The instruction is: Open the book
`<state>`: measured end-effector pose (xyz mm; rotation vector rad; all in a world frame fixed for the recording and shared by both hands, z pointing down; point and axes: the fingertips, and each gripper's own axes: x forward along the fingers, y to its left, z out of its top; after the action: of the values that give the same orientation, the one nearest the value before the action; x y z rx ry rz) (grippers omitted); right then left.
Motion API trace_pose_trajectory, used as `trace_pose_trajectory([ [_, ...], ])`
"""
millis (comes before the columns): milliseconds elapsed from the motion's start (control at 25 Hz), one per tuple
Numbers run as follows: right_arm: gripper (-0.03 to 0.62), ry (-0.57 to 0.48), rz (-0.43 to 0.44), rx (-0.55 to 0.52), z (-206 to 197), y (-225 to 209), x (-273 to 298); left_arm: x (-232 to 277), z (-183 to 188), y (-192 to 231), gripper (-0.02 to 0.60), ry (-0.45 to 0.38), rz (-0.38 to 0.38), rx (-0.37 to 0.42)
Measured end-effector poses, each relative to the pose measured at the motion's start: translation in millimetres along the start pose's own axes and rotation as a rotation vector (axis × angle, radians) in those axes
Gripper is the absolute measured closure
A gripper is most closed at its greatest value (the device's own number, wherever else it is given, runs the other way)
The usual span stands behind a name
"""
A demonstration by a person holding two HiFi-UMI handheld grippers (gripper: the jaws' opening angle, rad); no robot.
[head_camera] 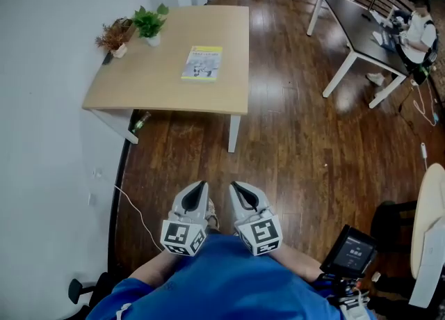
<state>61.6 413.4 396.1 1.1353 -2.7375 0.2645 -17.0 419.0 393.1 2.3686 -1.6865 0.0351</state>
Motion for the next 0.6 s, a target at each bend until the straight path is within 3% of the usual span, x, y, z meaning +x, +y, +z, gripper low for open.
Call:
trace_pose_trajectory([
  [600, 0.591, -0.002, -0.116, 0.006, 40, -31, 155, 96, 48, 132, 0.576, -0.022, -0.087, -0.009],
])
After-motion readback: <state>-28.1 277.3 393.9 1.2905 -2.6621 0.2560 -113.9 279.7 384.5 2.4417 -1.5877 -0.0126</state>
